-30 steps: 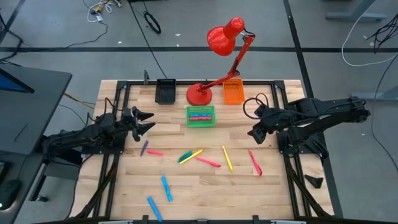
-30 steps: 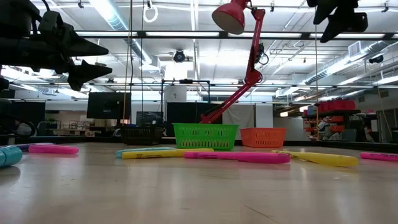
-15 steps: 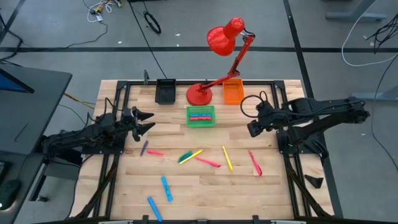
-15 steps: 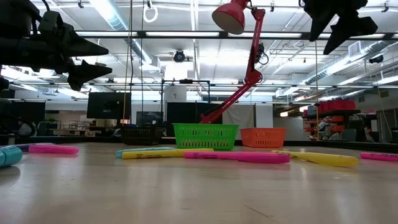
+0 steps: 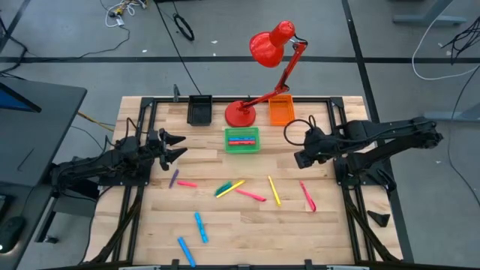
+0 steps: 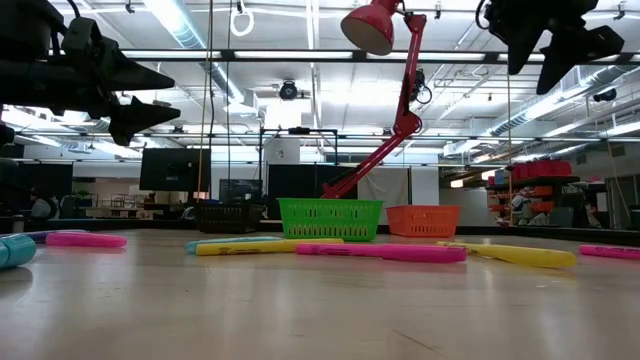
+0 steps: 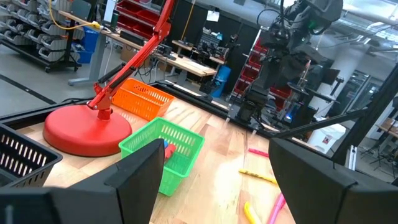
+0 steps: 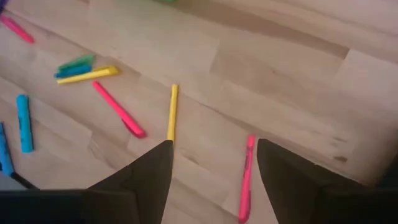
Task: Pick & Place Markers
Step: Put the pink pen into the black basket
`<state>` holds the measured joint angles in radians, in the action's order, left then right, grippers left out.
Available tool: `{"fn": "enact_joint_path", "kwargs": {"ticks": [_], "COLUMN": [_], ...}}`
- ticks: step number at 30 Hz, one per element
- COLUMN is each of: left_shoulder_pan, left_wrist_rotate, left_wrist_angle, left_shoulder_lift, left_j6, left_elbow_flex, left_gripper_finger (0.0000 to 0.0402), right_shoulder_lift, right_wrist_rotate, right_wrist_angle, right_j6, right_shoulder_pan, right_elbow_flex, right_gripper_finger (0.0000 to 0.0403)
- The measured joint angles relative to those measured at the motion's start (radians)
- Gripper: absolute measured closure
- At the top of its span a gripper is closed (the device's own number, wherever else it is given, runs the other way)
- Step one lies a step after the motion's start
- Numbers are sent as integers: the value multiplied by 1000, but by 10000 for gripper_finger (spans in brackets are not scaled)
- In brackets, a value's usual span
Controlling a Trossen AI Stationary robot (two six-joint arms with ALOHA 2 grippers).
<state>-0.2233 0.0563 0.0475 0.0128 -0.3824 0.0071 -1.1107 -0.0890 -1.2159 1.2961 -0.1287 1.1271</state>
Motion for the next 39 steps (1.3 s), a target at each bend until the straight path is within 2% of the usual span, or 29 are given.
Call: {"fn": "enact_joint_path", "kwargs": {"ticks": [5,18,28,39], "left_shoulder_pan": [0,0,0,0], "left_wrist_rotate": [0,0,0,0], "left_wrist_angle": [0,0,0,0], "left_shoulder_lift": [0,0,0,0], "left_j6": [0,0,0,0], "left_elbow_flex": [0,0,0,0], "left_gripper_finger": [106,106,106,106], "right_shoulder_lift": [1,1,0,-34], "right_wrist_rotate": [68,75,175,198], "right_wrist_angle": [-4,-6,-38,-43], "right_j6": [6,32,81,57], "right_shoulder_pan": [0,-6,-6,-6], "right_elbow_flex": [0,0,0,0], "right_gripper_finger": [167,167,167,167]}}
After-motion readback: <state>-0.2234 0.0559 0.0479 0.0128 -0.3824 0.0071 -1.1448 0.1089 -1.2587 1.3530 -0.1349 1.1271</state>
